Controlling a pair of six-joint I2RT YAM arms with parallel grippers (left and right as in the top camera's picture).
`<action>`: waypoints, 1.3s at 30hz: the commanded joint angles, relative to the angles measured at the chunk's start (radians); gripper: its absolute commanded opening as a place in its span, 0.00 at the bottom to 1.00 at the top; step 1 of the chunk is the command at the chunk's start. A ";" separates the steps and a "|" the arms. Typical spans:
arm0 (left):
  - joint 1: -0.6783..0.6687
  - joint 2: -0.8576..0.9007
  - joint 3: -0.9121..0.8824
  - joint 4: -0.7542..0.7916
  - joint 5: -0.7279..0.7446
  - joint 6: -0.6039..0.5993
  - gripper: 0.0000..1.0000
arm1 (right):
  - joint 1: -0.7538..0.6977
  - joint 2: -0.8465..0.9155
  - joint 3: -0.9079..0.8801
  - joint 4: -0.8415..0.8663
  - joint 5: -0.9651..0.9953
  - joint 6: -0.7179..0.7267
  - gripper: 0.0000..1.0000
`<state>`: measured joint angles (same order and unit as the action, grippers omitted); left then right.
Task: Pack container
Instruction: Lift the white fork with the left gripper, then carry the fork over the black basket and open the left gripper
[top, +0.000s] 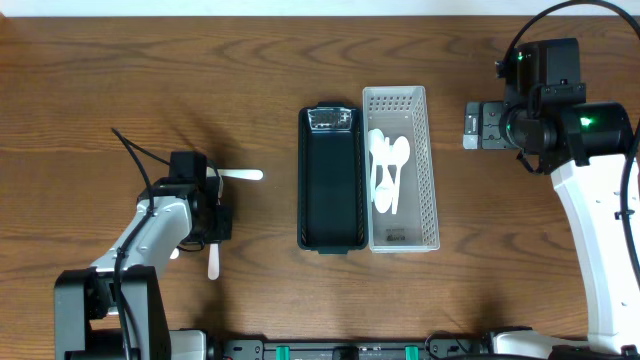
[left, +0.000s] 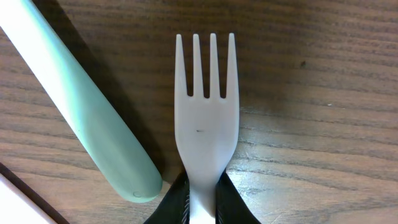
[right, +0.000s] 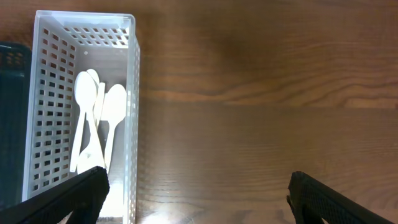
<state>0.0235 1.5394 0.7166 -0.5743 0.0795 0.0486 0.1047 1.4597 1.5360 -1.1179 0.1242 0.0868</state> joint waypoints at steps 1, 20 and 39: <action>-0.001 0.023 0.004 0.008 0.011 -0.005 0.06 | -0.006 0.001 -0.004 -0.001 0.000 -0.006 0.96; -0.285 -0.163 0.607 -0.300 0.011 -0.277 0.06 | -0.006 0.001 -0.004 0.000 0.000 -0.006 0.96; -0.606 0.239 0.618 -0.089 0.011 -0.454 0.06 | -0.006 0.001 -0.004 -0.001 0.000 -0.006 0.96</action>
<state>-0.5781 1.7424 1.3300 -0.6678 0.0944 -0.3931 0.1047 1.4597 1.5356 -1.1179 0.1242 0.0868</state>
